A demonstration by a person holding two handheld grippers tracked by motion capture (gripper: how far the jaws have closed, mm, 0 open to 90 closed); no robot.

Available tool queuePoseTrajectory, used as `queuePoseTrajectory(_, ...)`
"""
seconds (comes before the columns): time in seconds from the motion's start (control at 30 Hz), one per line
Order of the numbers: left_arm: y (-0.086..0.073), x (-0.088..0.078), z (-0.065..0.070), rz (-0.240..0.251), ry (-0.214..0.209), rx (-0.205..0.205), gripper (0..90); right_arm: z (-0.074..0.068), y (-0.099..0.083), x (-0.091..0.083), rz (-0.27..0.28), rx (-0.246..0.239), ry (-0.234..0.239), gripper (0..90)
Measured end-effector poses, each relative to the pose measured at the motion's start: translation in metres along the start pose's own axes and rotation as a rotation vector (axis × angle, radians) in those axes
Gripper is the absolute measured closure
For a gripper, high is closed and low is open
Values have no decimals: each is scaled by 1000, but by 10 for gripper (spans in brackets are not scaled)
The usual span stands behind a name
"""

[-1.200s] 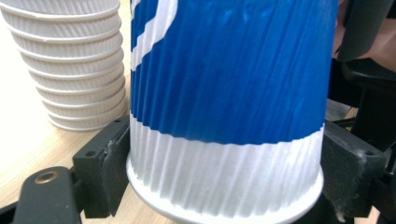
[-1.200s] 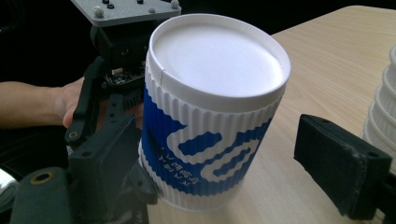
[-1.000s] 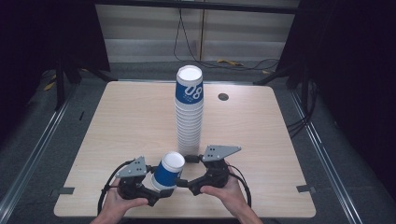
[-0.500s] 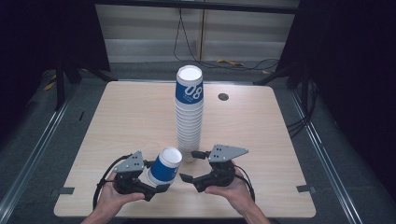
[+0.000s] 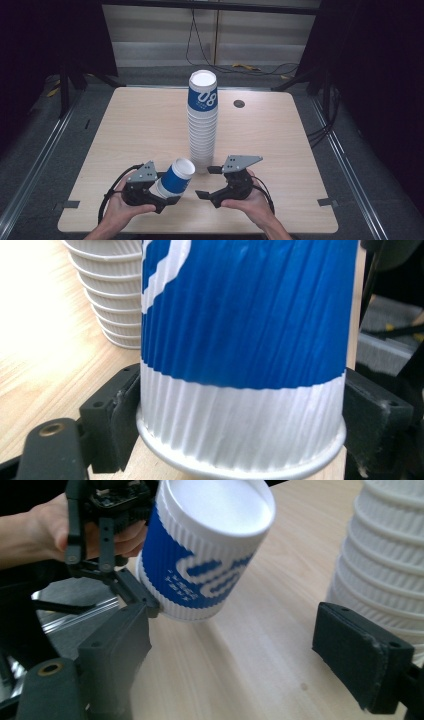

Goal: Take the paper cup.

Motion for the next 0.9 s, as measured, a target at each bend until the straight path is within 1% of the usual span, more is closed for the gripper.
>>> queuePoseTrajectory(0.03, 0, 0, 0, 0, 0, 0, 162, 0, 0, 0, -6, -2, -2, 151)
queuePoseTrajectory(0.1, 1, 0, 2, -4, -12, 4, 163, 0, -1, 1, -8, -7, 14, 152)
queuePoseTrajectory(0.17, 0, 0, 2, -9, -12, 9, 163, 0, -2, 1, -19, -13, 10, 153)
queuePoseTrajectory(0.2, 0, 1, 4, -19, -15, 16, 163, 0, -2, 2, -25, -19, 9, 153)
queuePoseTrajectory(0.23, -1, 0, 4, -25, -15, 20, 163, -1, -2, 3, -26, -25, 23, 156)
queuePoseTrajectory(0.3, -5, 2, 6, -55, -16, 35, 163, -2, -4, 5, -45, -42, 27, 169)
queuePoseTrajectory(0.33, -5, 2, 6, -55, -16, 35, 163, -3, -4, 5, -53, -46, 37, 180)
queuePoseTrajectory(0.37, -6, 4, 8, -60, -26, 39, 163, -3, -4, 5, -53, -46, 37, 180)
queuePoseTrajectory(0.4, -7, 5, 9, -73, -26, 50, 163, -4, -5, 7, -71, -59, 35, 180)
queuePoseTrajectory(0.43, -7, 5, 9, -73, -26, 50, 163, -5, -6, 7, -80, -64, 44, 180)
queuePoseTrajectory(0.47, -8, 8, 11, -86, -29, 58, 163, -6, -7, 9, -89, -68, 42, 180)
queuePoseTrajectory(0.5, -8, 9, 12, -89, -33, 60, 163, -6, -7, 10, -100, -73, 46, 177)
queuePoseTrajectory(0.6, -11, 14, 13, -106, -33, 51, 163, -6, -9, 13, -135, -67, 49, 137)
queuePoseTrajectory(0.63, -11, 15, 14, -116, -38, 54, 163, -6, -10, 14, -145, -67, 43, 138)
queuePoseTrajectory(0.7, -12, 16, 15, -119, -37, 59, 163, -6, -10, 15, -153, -72, 47, 138)
queuePoseTrajectory(0.73, -12, 18, 17, -132, -43, 71, 163, -6, -11, 17, -172, -74, 47, 137)
queuePoseTrajectory(0.77, -12, 18, 17, -132, -43, 71, 164, -6, -12, 17, -178, -74, 51, 138)
queuePoseTrajectory(0.8, -13, 18, 19, -156, -41, 92, 163, -6, -12, 18, -184, -76, 53, 140)
queuePoseTrajectory(0.83, -13, 18, 19, -156, -41, 92, 164, -6, -12, 18, -184, -76, 53, 140)
queuePoseTrajectory(0.87, -13, 21, 22, -164, -47, 103, 163, -6, -13, 19, -201, -81, 54, 143)
queuePoseTrajectory(0.9, -14, 22, 23, -172, -47, 110, 163, -6, -14, 20, -207, -86, 55, 143)
Point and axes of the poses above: each handheld gripper's, and its own axes: x roughly forward along the jaws, y roughly out of its top, z roughly to its right, the point moved 5 cm from there along x, roughly forward along the jaws, and after that the axes turned 12 degrees about -z, right-handed, at the moved point
